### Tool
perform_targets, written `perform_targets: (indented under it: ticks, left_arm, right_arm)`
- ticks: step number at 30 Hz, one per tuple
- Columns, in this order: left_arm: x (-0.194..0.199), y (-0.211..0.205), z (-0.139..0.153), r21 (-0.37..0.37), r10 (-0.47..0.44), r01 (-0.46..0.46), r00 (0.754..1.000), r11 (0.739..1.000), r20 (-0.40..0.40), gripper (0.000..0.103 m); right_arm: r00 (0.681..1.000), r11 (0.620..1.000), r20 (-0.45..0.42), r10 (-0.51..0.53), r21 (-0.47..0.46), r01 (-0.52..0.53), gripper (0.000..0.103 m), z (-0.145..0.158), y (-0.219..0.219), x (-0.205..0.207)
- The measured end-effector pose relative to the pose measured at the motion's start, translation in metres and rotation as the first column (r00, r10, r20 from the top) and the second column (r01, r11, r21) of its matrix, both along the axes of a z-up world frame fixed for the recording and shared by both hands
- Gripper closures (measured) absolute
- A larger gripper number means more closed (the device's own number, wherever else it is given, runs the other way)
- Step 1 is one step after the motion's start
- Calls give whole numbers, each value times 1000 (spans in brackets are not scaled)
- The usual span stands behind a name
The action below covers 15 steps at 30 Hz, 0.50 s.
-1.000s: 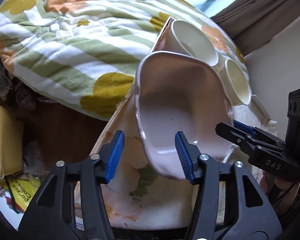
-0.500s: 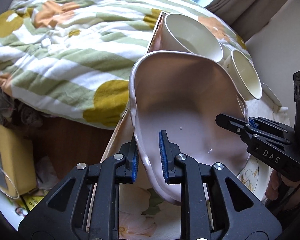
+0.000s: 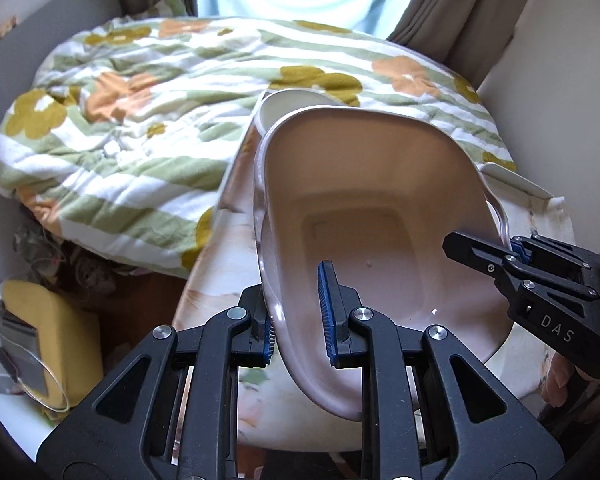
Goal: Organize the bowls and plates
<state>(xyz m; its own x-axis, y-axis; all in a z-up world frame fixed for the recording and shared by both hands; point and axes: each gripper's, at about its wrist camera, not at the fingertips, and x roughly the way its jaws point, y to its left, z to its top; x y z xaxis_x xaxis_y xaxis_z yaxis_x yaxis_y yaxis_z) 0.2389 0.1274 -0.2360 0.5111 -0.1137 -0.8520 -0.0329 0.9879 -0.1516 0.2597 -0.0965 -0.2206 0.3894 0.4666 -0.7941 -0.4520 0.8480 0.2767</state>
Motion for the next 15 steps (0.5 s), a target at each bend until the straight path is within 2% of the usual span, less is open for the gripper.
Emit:
perform_targets:
  ticks: [4, 9, 12, 15]
  left_arm:
    - [-22, -51, 22, 18, -43, 42, 998, 999, 39, 87]
    - [-46, -126, 34, 15, -121, 120, 991, 993, 56, 87]
    - [-58, -177, 34, 0, -184, 184, 981, 983, 60, 87]
    - [-65, -224, 23, -40, -240, 242, 970, 970, 42, 87]
  right_arm:
    - [999, 999, 29, -38, 36, 37, 89, 17, -48, -25]
    - [992, 992, 44, -121, 45, 119, 89, 27, -120, -63]
    - [981, 982, 53, -185, 36, 183, 89, 29, -166, -85]
    - [967, 968, 45, -250, 19, 249, 89, 25, -210, -103]
